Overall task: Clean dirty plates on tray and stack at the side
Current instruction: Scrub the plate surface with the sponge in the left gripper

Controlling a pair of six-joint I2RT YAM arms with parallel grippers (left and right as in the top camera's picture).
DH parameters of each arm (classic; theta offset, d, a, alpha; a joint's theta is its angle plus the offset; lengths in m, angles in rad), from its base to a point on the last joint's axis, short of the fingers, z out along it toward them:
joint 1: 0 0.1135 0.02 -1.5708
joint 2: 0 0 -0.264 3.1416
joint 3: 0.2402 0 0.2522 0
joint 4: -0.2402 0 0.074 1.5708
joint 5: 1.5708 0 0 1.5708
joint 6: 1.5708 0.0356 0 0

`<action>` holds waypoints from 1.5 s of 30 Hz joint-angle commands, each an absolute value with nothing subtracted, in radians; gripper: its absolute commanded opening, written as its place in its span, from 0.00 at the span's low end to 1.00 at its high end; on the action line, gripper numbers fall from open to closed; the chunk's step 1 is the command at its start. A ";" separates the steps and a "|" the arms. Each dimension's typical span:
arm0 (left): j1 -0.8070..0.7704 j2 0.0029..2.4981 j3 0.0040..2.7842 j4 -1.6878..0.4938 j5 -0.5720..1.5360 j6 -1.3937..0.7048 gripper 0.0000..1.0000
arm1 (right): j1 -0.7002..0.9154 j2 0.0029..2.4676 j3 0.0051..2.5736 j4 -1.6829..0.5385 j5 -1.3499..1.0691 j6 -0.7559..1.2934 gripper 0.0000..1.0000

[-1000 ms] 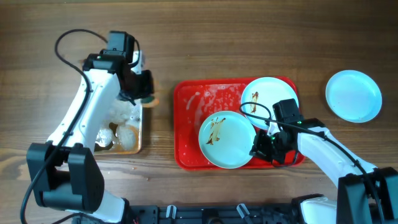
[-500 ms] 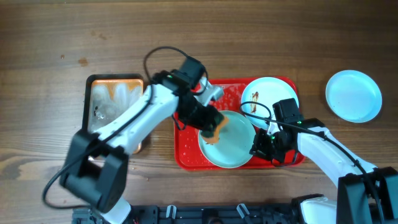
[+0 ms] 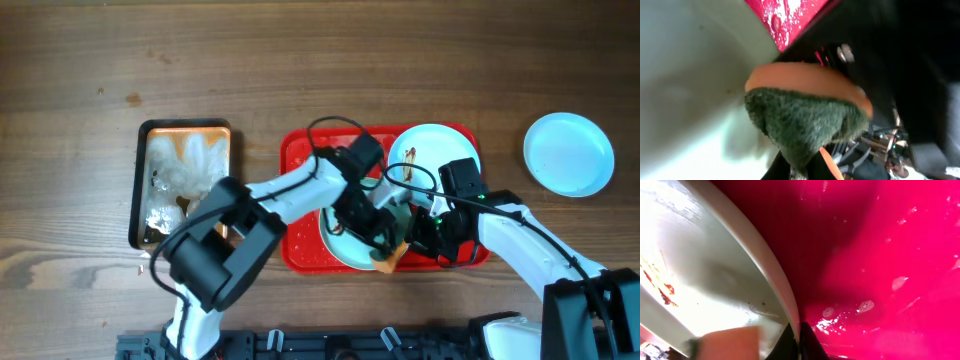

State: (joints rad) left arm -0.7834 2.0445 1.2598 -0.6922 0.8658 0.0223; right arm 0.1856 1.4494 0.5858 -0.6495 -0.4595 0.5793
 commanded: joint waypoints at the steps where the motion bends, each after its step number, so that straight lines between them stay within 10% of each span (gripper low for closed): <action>1: -0.783 2.097 1.258 -0.682 0.704 -0.148 0.04 | 0.191 1.463 0.579 -0.665 -0.427 0.586 0.05; 16: -0.678 2.097 1.258 -0.753 -0.303 -0.303 0.04 | 0.191 1.463 0.579 -0.671 -0.427 0.588 0.04; 24: -0.723 2.097 1.258 -0.855 0.680 0.139 0.04 | 0.191 1.463 0.579 -0.671 -0.426 0.579 0.04; 30: -0.760 2.097 1.258 -0.856 0.934 0.232 0.04 | 0.191 1.463 0.579 -0.671 -0.426 0.577 0.04; 45: -0.671 2.122 1.258 -0.748 -0.197 -0.279 0.04 | 0.191 1.463 0.579 -0.684 -0.426 0.576 0.04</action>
